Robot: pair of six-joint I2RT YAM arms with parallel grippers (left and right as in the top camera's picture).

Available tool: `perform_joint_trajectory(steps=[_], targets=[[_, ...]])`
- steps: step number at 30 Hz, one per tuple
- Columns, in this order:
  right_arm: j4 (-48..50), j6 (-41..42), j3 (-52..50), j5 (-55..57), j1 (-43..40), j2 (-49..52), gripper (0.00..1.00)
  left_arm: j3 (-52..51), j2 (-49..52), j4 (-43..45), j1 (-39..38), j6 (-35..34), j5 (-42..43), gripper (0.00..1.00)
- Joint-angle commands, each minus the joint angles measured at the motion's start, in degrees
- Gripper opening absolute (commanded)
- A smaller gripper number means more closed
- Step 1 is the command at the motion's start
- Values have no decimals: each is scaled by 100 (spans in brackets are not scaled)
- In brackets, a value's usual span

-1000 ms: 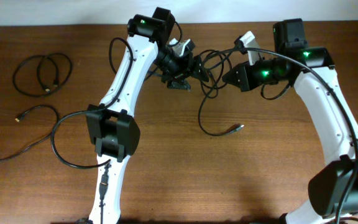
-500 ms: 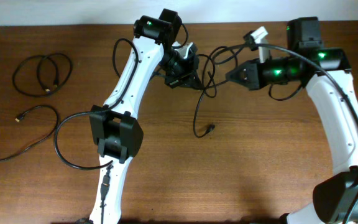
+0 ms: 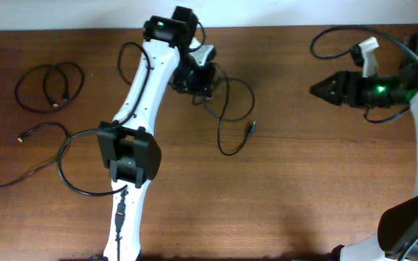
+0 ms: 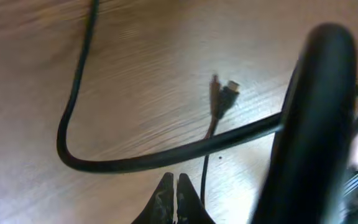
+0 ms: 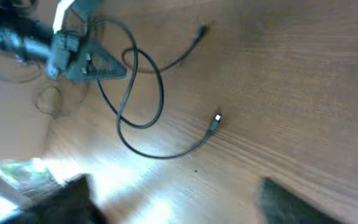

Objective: Untangle cables

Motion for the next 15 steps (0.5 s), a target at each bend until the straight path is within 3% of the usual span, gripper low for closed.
perform_joint_trajectory(steps=[1,5,8,10,15], targets=[[-15,-815,85,420,459,-160,96,186,57,-11,-247,1419,-26,0],[-11,-1587,31,549,1108,-127,96,614,57,-157,-555,1950,74,0],[2,-1574,9,745,1333,35,94,955,57,-166,-597,1950,669,0],[15,-1582,4,295,1458,212,94,1193,57,-166,-608,1947,1108,0],[170,-1582,-4,254,1495,293,72,1222,57,-127,-616,2050,2107,0]])
